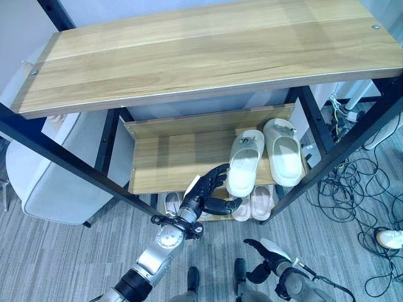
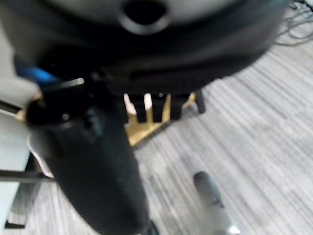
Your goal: Arrange the slippers neatly on the shoe rack.
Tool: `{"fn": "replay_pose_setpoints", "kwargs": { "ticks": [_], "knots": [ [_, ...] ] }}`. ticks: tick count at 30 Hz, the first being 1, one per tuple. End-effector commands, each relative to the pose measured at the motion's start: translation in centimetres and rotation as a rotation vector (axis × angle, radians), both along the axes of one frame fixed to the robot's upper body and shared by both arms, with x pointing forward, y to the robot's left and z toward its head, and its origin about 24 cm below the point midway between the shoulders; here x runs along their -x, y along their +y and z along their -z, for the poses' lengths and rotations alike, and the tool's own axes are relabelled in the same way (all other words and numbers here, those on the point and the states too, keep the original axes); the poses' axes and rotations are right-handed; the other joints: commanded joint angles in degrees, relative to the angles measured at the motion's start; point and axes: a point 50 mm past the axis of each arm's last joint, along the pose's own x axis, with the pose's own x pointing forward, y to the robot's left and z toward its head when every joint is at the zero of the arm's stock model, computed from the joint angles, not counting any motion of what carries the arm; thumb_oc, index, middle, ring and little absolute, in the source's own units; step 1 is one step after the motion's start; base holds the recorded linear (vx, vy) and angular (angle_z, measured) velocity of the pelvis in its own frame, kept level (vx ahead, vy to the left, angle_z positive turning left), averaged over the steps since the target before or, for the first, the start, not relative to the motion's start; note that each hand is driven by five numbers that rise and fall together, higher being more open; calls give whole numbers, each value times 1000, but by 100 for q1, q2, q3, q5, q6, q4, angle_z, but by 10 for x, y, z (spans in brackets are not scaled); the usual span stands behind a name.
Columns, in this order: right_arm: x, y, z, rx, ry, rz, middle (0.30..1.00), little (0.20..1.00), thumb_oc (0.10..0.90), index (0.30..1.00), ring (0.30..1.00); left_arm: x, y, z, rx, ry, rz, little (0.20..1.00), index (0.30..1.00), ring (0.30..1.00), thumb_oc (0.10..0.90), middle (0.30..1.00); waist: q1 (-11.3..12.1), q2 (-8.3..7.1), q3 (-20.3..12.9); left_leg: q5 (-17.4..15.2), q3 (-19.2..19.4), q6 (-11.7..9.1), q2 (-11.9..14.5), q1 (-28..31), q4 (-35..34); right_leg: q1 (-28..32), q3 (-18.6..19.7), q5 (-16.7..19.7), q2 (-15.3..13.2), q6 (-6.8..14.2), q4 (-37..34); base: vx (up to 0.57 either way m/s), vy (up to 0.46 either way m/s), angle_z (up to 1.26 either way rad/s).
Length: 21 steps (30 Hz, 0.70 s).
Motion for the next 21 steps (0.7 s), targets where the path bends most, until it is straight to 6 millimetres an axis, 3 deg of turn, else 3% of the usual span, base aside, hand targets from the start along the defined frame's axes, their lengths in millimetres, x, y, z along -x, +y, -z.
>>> {"fn": "replay_pose_setpoints", "kwargs": {
  "ticks": [1, 11, 21],
  "knots": [
    [-8, 5, -7, -33, -70, 1, 900, 900, 800, 900, 900, -7, -34, -38, 101, -152, 118, 900, 900, 900, 800, 900, -8, -214, -146, 82, 98, 106, -277, -414, -65, 130, 40, -871, -57, 213, 95, -21, -11, -4],
    [-7, 4, -7, -31, -74, -1, 900, 900, 800, 900, 900, -12, -55, -57, 137, -206, 166, 900, 900, 900, 800, 900, -99, -219, -110, 81, 179, 113, -245, -464, -65, 40, 125, -828, -46, 237, 81, -8, -11, -5],
    [-6, 5, -7, -28, -77, -2, 900, 900, 800, 900, 900, -13, -66, -59, 128, -215, 186, 900, 900, 900, 800, 900, -146, -240, -108, 80, 198, 103, -238, -477, -65, 19, 134, -822, -27, 235, 75, 0, -2, -1]
  ]
}}
